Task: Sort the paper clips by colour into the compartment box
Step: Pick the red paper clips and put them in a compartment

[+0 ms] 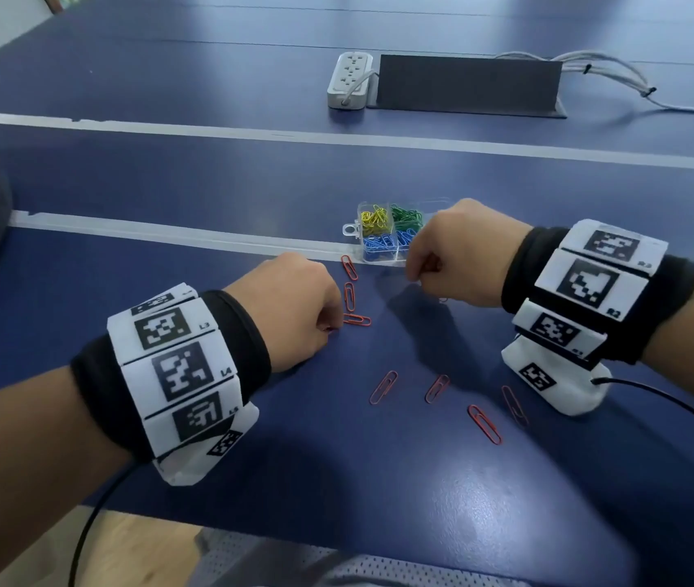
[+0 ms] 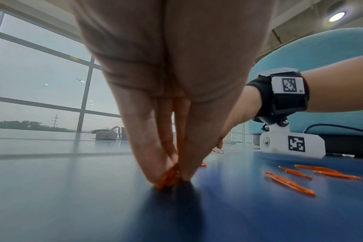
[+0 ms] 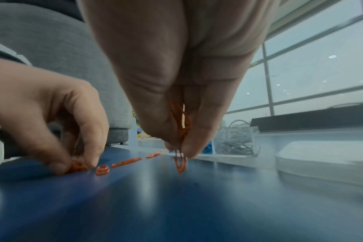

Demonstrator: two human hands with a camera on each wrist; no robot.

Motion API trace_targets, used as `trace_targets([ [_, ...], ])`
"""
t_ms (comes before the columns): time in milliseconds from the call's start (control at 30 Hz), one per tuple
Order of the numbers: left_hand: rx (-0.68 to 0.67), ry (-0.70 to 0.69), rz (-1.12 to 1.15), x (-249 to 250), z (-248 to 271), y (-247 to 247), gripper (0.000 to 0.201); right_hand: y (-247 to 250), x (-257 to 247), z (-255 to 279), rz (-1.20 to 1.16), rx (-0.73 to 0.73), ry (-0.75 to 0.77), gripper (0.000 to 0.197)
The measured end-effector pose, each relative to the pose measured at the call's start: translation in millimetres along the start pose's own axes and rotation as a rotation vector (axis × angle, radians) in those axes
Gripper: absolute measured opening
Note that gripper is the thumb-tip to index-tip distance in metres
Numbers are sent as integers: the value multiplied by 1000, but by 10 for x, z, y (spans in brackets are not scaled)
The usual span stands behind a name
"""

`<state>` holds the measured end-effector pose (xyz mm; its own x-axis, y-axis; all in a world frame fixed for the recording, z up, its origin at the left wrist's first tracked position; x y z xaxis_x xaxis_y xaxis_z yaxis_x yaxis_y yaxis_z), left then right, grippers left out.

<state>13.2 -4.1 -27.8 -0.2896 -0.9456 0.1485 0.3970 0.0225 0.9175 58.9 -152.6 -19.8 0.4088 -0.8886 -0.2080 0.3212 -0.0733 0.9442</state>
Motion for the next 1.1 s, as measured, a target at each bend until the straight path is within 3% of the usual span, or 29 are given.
trace_targets([
  [233,-16,-9,7,57,-70,76,28,262,307,-54,-157,69,-127,23],
  [333,102,-43,110,127,-165,270,19,355,527,-176,-293,130,-234,20],
  [500,262,-91,492,273,-596,545,17,411,643,-368,-434,235,-287,25],
  [667,473,-10,648,322,-976,699,18,403,674,-495,-473,261,-311,21],
  [800,444,-8,597,405,-1100,683,19,311,676,-516,-587,220,-303,10],
  [967,388,-3,554,450,-1188,616,16,283,726,-495,-718,243,-316,33],
  [1100,368,-34,537,456,-1226,600,19,250,716,-472,-911,241,-355,38],
])
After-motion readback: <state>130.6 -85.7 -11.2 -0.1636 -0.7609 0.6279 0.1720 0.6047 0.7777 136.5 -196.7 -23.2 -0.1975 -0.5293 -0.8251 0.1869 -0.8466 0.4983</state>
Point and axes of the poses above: each hand's wrist, its own z-axis away from the middle knuckle, its own y-axis out of the back of the hand, x = y × z, the point moved 4 cm from there along -z, towards the middle knuckle, and after that the axes turned 5 degrees about -x, right-handed, at the moved point
